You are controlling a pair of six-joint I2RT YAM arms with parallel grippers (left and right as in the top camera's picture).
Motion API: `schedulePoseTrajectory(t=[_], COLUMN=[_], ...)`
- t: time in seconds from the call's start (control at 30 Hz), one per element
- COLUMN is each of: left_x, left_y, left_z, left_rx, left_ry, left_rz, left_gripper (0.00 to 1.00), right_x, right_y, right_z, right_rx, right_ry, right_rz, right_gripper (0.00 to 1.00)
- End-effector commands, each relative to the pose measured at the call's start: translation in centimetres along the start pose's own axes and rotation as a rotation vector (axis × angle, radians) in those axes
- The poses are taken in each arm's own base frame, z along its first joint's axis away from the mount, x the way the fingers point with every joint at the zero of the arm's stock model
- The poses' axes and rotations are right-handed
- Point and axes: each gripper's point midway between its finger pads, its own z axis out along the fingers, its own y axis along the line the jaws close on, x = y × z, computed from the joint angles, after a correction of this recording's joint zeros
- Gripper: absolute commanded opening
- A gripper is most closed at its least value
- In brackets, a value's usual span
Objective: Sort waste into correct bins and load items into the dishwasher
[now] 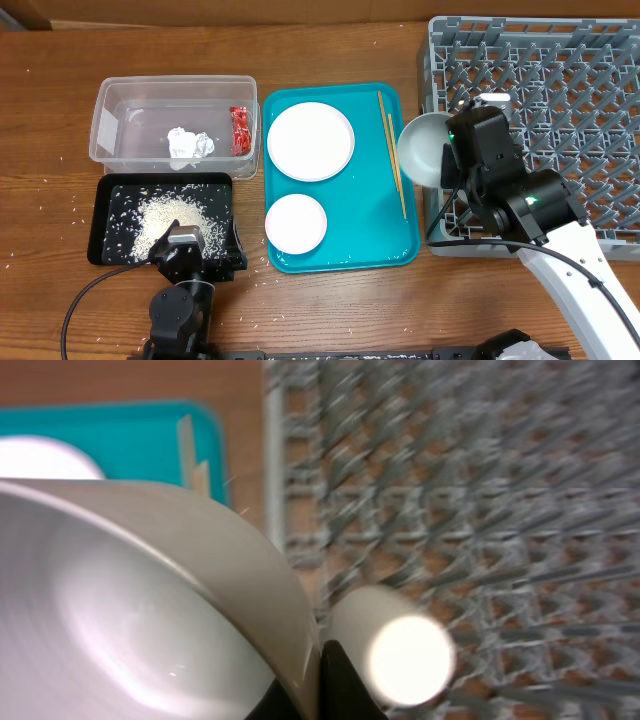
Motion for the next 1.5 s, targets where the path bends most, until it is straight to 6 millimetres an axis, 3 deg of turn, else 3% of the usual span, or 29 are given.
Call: schedulePoseTrajectory(t=[0.0, 0.1, 0.17, 0.33, 0.5, 0.63, 0.7, 0.77, 0.8, 0.9, 0.93, 1.03, 1.3, 1.47], left_x=[-0.1, -0.1, -0.1, -0.1, -0.1, -0.1, -0.1, -0.1, -0.1, -0.1, -0.1, -0.1, -0.1, -0.1], left_y=[0.1, 0.1, 0.1, 0.1, 0.1, 0.1, 0.1, 0.1, 0.1, 0.1, 0.1, 0.1, 0.1, 0.1], left_z=[0.0, 0.0, 0.0, 0.0, 0.0, 0.0, 0.0, 0.0, 0.0, 0.0, 0.0, 0.0, 0.0, 0.0], left_rx=[-0.001, -0.001, -0.001, -0.001, -0.001, -0.001, -0.001, -0.001, -0.001, -0.001, -0.001, -0.001, -0.001, -0.001], left_ry=[-0.01, -0.01, -0.01, -0.01, -0.01, -0.01, -0.01, -0.01, -0.01, -0.01, -0.01, -0.01, -0.01, -0.01], left_rz=[-0.013, -0.013, -0.013, -0.014, -0.013, -0.013, -0.013, -0.013, -0.013, -0.013, -0.013, -0.013, -0.013, -0.013], left_gripper=[1.0, 1.0, 1.0, 1.0, 1.0, 1.0, 1.0, 1.0, 1.0, 1.0, 1.0, 1.0, 1.0, 1.0], right_x=[2.0, 6.3, 8.3, 11.0, 12.8, 13.6, 13.8, 13.7, 13.5, 13.3, 13.3, 13.4, 13.3, 12.4], right_y=[5.0, 8.1, 8.3, 9.0, 10.5, 11.5, 11.9, 11.4, 10.9, 9.2, 8.7, 6.5, 2.2, 2.2], right_z=[-0.4, 0.3, 1.9, 6.1, 8.2, 8.3, 8.1, 8.5, 8.8, 9.5, 9.6, 10.0, 10.9, 11.1], right_rx=[-0.282, -0.447, -0.432, -0.392, -0.423, -0.429, -0.431, -0.384, -0.342, -0.244, -0.221, -0.139, -0.047, -0.083], right_ry=[0.125, 0.315, 0.386, 0.471, 0.544, 0.564, 0.558, 0.537, 0.525, 0.519, 0.524, 0.547, 0.582, 0.565], right_rz=[-0.007, -0.018, -0.024, 0.001, -0.002, -0.036, -0.064, -0.081, -0.066, 0.005, 0.03, 0.113, 0.232, 0.225], right_gripper=[0.04, 0.04, 0.04, 0.04, 0.07, 0.29, 0.55, 0.63, 0.6, 0.15, 0.08, 0.04, 0.04, 0.04])
